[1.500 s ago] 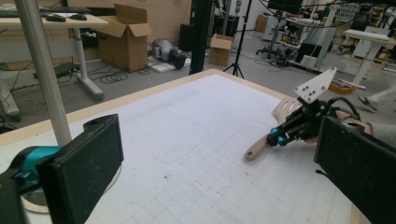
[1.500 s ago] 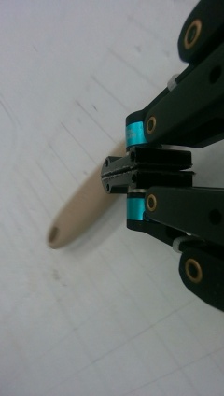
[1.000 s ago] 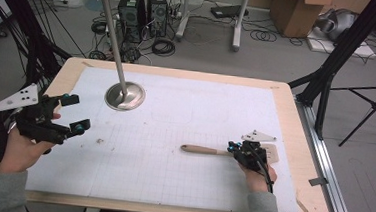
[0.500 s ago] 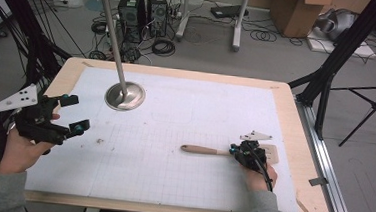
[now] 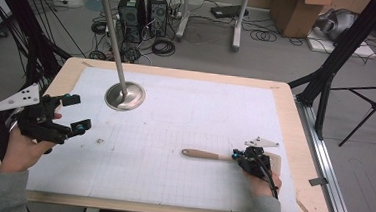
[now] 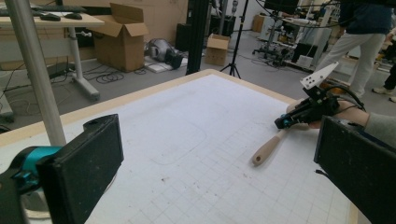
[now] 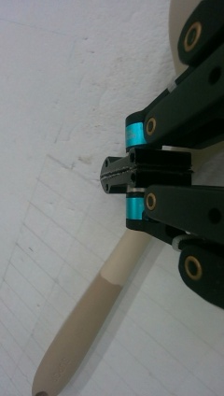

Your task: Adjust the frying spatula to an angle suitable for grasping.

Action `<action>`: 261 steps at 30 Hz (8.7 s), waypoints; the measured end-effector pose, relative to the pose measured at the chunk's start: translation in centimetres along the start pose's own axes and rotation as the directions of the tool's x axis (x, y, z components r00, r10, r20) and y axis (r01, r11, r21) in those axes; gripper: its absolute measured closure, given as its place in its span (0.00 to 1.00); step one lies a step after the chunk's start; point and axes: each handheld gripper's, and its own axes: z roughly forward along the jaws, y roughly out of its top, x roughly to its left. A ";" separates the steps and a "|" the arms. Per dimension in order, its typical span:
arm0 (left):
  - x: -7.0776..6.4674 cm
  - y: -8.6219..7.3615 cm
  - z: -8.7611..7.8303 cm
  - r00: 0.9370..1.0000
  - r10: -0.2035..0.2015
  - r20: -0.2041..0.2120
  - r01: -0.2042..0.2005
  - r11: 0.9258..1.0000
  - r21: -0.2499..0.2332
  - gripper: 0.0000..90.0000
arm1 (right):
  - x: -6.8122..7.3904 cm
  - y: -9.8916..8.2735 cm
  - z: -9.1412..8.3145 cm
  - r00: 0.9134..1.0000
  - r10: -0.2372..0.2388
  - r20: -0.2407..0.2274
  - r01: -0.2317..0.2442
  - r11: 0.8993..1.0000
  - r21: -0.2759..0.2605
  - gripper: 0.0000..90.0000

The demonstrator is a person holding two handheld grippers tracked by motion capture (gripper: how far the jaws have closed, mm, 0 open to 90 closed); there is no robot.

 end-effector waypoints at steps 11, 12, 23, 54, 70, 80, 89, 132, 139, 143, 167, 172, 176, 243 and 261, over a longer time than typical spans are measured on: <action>0.2 0.3 0.7 1.000 0.001 0.021 -0.001 1.000 -0.009 0.02 | 0.3 -1.6 -1.9 1.000 0.008 0.007 -0.008 1.000 0.013 1.00; 0.2 0.3 0.8 1.000 0.001 0.022 -0.001 1.000 -0.007 0.02 | 0.4 -1.7 -2.1 1.000 0.012 0.006 -0.013 1.000 0.016 1.00; 0.2 0.5 1.2 0.999 0.006 0.031 -0.006 1.000 -0.008 0.02 | 2.0 -1.0 -3.6 0.994 -0.058 -0.090 0.050 0.994 -0.098 1.00; 0.0 0.3 0.2 1.000 0.006 0.005 -0.005 1.000 -0.009 0.02 | 7.5 0.2 0.8 0.962 -0.216 -0.168 0.218 0.976 -0.012 1.00; -0.2 0.0 -1.1 1.000 0.004 -0.028 -0.004 1.000 -0.008 0.02 | 7.3 2.0 3.0 0.977 -0.182 -0.111 0.183 0.983 0.000 1.00; -0.3 -0.3 -2.0 0.999 0.001 -0.048 -0.001 1.000 -0.004 0.02 | 6.9 3.3 4.2 0.990 -0.127 -0.062 0.127 0.992 0.009 1.00; -0.4 -0.5 -2.3 0.999 -0.001 -0.054 0.001 1.000 -0.002 0.02 | 6.8 4.0 5.4 0.997 -0.073 -0.009 0.072 0.997 -0.020 1.00; -0.1 -0.1 -0.2 1.000 0.002 -0.004 -0.002 1.000 0.008 0.02 | 0.8 2.7 -0.2 0.996 0.088 0.022 -0.090 0.994 0.064 1.00; -0.1 -0.1 0.0 1.000 -0.001 0.002 0.001 1.000 0.005 0.02 | 1.0 2.2 0.2 0.996 0.071 0.047 -0.076 0.992 0.105 1.00; -0.1 -0.1 0.1 1.000 0.000 0.004 0.000 1.000 0.008 0.02 | 1.3 2.0 0.3 0.996 0.049 0.072 -0.059 0.990 0.131 1.00; -0.3 0.0 0.7 1.000 0.003 0.016 -0.003 1.000 0.011 0.02 | 1.3 -0.2 -1.7 0.994 0.063 0.088 -0.071 0.993 0.093 1.00; 0.0 -0.1 0.6 1.000 -0.003 0.011 0.003 1.000 0.013 0.02 | 0.3 0.2 -1.0 0.989 0.075 0.125 -0.088 0.990 0.106 1.00; -0.1 -0.2 0.8 1.000 -0.002 0.011 0.002 1.000 0.018 0.02 | 0.4 0.4 -0.8 0.991 0.082 0.105 -0.095 0.988 0.125 1.00; 0.0 -0.6 0.4 1.000 -0.004 -0.008 0.005 1.000 0.031 0.02 | 7.5 4.5 5.0 0.998 -0.068 -0.010 0.069 0.996 0.055 1.00; -0.1 -0.6 0.4 1.000 -0.004 -0.005 0.005 1.000 0.029 0.02 | 5.9 5.3 5.9 0.991 0.036 0.125 -0.041 0.998 0.037 1.00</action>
